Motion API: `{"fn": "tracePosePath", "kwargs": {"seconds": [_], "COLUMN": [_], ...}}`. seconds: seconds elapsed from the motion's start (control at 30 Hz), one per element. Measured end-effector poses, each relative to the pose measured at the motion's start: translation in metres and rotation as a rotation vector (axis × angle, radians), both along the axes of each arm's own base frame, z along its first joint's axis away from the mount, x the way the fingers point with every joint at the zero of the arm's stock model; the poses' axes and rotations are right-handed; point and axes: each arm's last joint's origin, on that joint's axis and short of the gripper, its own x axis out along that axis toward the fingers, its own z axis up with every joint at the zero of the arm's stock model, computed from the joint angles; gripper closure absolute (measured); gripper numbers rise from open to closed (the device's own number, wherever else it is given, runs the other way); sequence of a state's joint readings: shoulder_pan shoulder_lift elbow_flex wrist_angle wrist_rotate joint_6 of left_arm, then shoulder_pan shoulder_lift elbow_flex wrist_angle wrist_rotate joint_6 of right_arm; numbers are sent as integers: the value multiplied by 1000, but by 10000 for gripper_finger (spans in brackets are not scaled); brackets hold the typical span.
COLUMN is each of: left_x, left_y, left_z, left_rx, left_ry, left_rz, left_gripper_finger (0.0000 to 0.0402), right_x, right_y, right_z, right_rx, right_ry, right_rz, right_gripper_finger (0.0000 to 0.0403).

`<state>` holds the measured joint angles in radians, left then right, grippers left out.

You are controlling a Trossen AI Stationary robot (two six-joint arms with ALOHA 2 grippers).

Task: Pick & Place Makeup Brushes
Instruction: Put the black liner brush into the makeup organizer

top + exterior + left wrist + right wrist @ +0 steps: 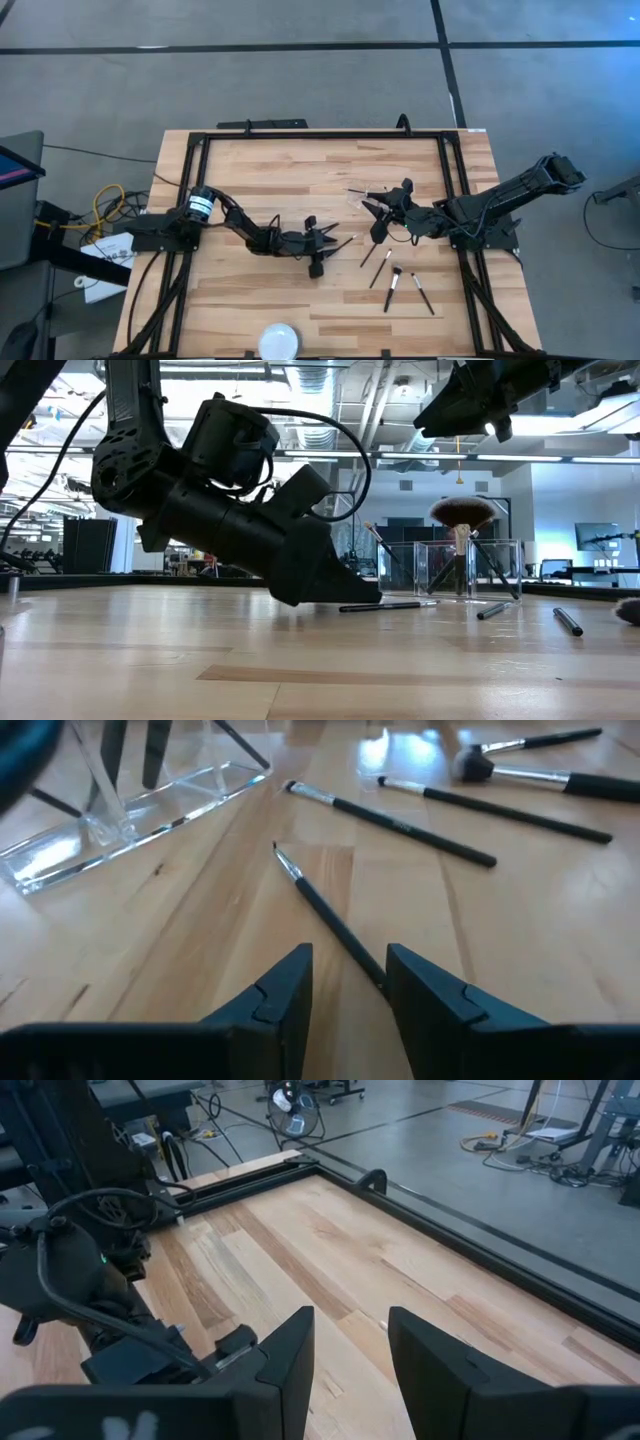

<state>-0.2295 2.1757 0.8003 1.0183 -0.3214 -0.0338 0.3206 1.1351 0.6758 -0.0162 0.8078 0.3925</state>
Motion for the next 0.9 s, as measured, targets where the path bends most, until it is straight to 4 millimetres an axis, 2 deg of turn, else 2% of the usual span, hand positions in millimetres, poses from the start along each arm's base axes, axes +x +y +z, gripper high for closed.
{"fn": "tracePosePath", "kwargs": {"seconds": [0.37,0.63,0.9], "left_x": [3,0,-1], "left_y": [-2,-13,-8], "left_z": [3,2,-3], "left_rx": [-10,-16,13], "left_ry": [-18,-6,43], "left_rz": [-8,-48,6], "left_gripper_finger": [275,275,275], "right_x": [0,0,0], "right_y": [0,0,0], "right_z": [0,0,0], "right_rx": [0,0,0], "right_ry": [2,1,2], "right_rz": [0,0,0], "right_gripper_finger": [282,282,282]}}
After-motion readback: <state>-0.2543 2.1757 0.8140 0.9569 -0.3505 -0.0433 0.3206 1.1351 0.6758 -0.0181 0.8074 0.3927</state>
